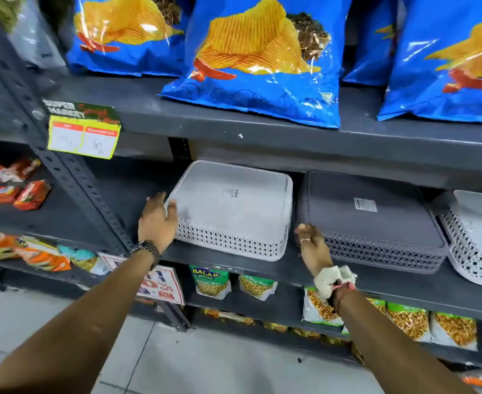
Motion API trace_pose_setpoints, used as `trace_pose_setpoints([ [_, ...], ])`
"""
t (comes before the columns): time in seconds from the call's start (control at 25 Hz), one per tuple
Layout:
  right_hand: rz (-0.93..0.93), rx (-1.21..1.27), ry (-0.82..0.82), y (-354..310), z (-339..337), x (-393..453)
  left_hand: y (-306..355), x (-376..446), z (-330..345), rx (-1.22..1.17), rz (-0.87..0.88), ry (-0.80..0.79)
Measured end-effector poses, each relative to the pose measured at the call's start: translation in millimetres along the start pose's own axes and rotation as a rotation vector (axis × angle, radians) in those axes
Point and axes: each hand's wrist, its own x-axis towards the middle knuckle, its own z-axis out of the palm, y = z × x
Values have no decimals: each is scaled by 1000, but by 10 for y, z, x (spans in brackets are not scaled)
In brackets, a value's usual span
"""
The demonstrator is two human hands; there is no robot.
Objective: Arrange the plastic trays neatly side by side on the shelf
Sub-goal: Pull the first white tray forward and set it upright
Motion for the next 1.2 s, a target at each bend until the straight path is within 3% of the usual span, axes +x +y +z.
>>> trace_pose_setpoints([
  [0.2,187,108,29,-52,309,354,-180,518,105,-226,-320,-168],
  [0.36,250,33,74,-51,435,499,-256,613,149,-332,-402,-256],
  [0.52,270,78,140,-106,386,492,-164,568,65,-468,-512,-244],
  [0.6,296,123,169,-195,278,468,-75,509,9,-638,-538,-137],
  [0.72,240,246,250,-390,113,397,-25,425,-134,-889,-523,36],
  [0.8,160,305,281,-509,21,354,2,435,-214,-979,-476,-91],
  [0.88,15,296,221,-619,-53,368,-32,551,-213,-913,-355,-170],
  [1.0,-199,236,131,-650,-72,405,-53,648,-174,-858,-106,-8],
  [1.2,-200,-84,81,-439,-61,477,-170,683,-23,-607,46,15],
])
